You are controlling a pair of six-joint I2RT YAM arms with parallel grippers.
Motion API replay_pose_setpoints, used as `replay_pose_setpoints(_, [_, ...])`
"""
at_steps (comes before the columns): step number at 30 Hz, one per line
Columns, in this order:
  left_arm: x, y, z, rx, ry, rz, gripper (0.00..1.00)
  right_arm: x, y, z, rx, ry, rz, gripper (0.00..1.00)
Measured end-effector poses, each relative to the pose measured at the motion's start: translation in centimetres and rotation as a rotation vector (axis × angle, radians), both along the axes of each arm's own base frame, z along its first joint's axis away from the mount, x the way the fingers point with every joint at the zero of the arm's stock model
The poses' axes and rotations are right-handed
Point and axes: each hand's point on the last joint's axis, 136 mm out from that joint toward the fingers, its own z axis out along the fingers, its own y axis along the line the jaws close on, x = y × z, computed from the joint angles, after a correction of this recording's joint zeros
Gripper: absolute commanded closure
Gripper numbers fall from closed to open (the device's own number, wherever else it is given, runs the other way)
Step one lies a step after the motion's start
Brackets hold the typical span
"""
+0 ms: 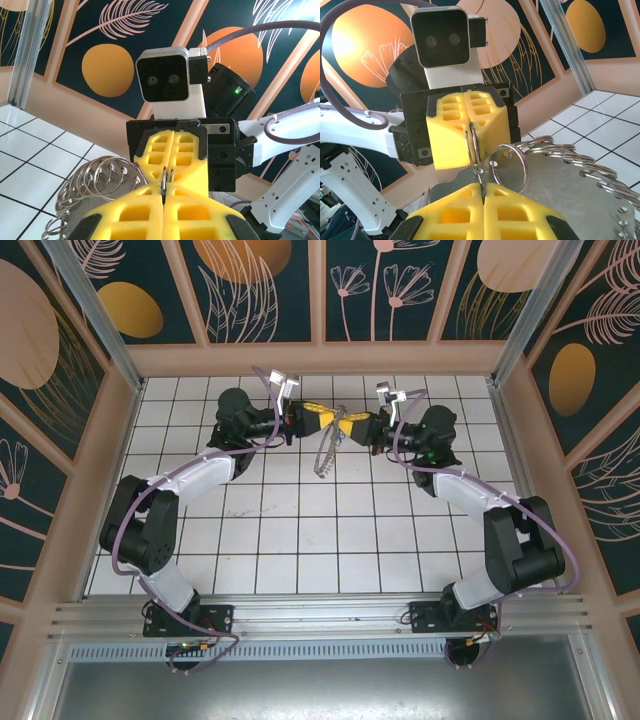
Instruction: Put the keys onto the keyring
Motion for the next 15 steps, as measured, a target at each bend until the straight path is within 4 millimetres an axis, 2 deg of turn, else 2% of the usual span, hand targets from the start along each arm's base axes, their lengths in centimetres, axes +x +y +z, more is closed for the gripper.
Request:
replay_pose_setpoints(10, [0.1,0.1,0.1,-0.005,0.004,0.004,1.0,-0.1,0.9,-0.1,-0.02,0.003,0.015,1.0])
replay_pose_setpoints(14, [0.3,0.2,0.2,-0.007,0.008,0.014,1.0,0.0,1.1,-0.3,-0.035,0.001,0.013,0.73])
replay_pose_setpoints(15, [0.4,0.2,0.2,-0.009,0.008,0.02,1.0,-0.1,1.3,-0.5,-0.043,0.007,0.017,0.69])
